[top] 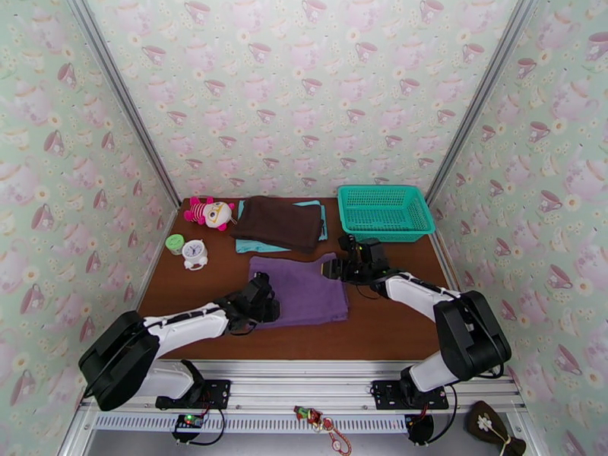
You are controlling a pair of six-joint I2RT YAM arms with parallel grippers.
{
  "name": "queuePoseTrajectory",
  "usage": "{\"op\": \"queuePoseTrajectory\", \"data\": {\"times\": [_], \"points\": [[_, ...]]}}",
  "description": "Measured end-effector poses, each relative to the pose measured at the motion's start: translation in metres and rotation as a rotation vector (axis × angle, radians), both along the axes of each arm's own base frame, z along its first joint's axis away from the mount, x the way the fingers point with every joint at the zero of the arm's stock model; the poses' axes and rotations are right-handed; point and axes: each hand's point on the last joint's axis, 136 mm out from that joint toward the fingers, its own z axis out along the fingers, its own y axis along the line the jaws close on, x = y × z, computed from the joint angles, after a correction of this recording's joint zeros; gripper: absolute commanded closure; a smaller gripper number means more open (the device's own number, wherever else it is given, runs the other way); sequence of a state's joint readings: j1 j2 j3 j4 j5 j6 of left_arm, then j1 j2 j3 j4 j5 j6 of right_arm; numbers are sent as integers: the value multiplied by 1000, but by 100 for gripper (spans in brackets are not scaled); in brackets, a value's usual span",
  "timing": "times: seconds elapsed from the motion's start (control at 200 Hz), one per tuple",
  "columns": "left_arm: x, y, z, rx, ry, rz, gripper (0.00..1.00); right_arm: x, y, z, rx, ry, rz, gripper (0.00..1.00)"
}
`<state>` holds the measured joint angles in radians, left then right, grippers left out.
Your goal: Fold and stack the trousers
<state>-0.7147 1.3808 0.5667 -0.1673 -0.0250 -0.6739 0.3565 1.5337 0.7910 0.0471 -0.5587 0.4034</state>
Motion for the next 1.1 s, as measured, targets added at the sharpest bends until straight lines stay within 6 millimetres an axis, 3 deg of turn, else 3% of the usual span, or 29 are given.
{"op": "queuePoseTrajectory", "data": {"times": [0.065, 0.215, 0.305, 0.406, 0.486, 0.561, 0.646, 0.741, 0.821, 0.891, 0.967, 1.097], "points": [[0, 0, 0, 0, -1, 0, 63, 1, 2, 4, 12, -20, 14, 40], [0, 0, -1, -3, -5, 1, 63, 4, 2, 17, 20, -93, 15, 60], [0, 0, -2, -6, -8, 1, 60, 0, -9, 33, -9, -162, -30, 53], [1, -1, -1, -11, -13, 0, 57, -6, -22, 68, -65, -291, -96, 44], [1, -1, 1, -11, -18, -3, 52, -16, -15, 93, -81, -365, -103, 44], [1, 1, 4, -3, -26, -16, 47, -19, -1, 100, -80, -367, -74, 45], [4, 9, 10, 17, -35, -7, 41, -17, 12, 81, -81, -307, -50, 45], [18, 26, 20, 32, -55, 31, 35, -21, 20, 34, -87, -172, -41, 46], [31, 42, 26, 43, -70, 65, 30, -33, 17, -13, -122, -40, -50, 44], [41, 56, 28, 57, -80, 90, 27, -44, 11, -42, -156, 54, -61, 43], [46, 68, 26, 80, -75, 107, 27, -51, 7, -55, -180, 108, -68, 42], [50, 81, 14, 116, -45, 118, 27, -56, 4, -60, -207, 146, -64, 41]]}}
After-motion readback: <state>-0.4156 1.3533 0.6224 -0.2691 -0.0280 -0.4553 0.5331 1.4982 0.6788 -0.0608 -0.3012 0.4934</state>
